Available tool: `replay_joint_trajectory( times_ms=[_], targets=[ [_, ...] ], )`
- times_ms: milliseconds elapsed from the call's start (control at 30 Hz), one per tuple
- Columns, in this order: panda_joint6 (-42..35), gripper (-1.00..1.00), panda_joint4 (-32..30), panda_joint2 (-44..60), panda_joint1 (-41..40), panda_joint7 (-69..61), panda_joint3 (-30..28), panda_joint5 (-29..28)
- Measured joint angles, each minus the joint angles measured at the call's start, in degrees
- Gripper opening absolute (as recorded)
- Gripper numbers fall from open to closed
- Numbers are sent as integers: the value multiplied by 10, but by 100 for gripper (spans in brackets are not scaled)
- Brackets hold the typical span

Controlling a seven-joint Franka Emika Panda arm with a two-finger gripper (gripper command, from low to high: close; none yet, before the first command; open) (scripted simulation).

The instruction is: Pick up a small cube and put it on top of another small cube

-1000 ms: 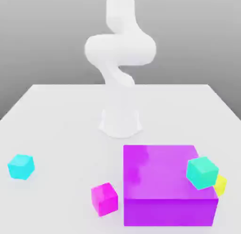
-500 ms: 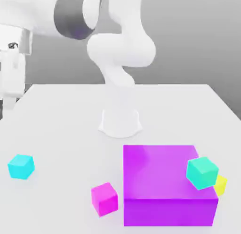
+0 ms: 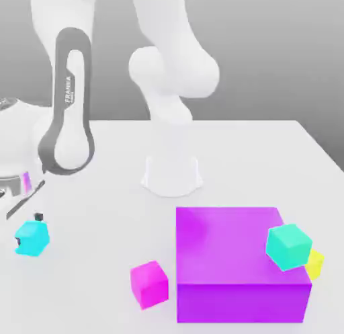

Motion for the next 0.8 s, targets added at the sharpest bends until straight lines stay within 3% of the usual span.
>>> replay_joint_trajectory(
  times_ms=[200, 400, 800],
  targets=[
    [-1, -100, -1, -2, 0, 3, 0, -3],
    [-90, -100, -21, -113, 29, 56, -39, -77],
    [-271, -100, 50, -232, 343, -77, 138, -83]
  ],
)
